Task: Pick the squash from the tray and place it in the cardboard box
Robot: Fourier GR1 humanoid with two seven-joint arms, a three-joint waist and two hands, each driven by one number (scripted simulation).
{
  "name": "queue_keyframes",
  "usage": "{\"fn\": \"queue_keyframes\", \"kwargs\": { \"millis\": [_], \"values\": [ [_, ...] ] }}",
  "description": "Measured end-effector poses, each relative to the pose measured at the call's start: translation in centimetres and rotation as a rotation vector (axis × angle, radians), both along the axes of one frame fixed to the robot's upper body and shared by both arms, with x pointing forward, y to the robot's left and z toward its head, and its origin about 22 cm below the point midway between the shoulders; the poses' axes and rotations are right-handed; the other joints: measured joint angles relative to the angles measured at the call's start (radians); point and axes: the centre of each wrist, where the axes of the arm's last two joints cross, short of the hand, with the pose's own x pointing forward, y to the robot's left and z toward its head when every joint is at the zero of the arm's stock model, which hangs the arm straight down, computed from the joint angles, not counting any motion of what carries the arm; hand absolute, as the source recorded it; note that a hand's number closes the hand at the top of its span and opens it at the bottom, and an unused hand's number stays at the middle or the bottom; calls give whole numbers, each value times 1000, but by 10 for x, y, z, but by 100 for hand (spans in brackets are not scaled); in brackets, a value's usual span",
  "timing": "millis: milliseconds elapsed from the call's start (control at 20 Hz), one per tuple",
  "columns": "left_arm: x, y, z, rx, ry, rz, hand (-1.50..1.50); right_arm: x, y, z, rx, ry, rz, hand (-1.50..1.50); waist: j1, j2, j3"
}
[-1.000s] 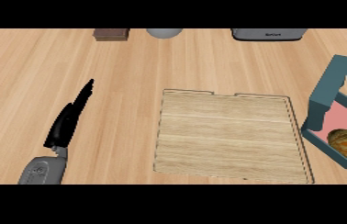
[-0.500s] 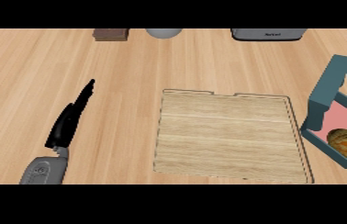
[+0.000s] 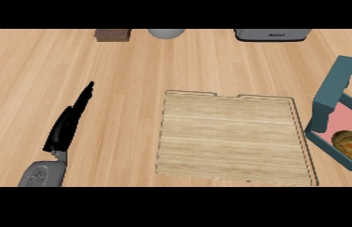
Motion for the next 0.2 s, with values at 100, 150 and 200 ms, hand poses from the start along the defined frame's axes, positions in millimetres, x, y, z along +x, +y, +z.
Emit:
{"fn": "queue_keyframes", "kwargs": {
  "millis": [100, 150, 200],
  "values": [
    [5, 1, 3, -4, 8, -1, 0, -9, -9, -4, -8, 6, 4, -150, 0, 0, 0],
    [2, -1, 3, -2, 8, 0, 0, -14, -11, -7, -9, 11, 5, -150, 1, 0, 0],
    [2, -3, 3, 1, 6, 0, 0, -19, -14, -7, -15, 19, 5, -150, 1, 0, 0]
  ]
}}
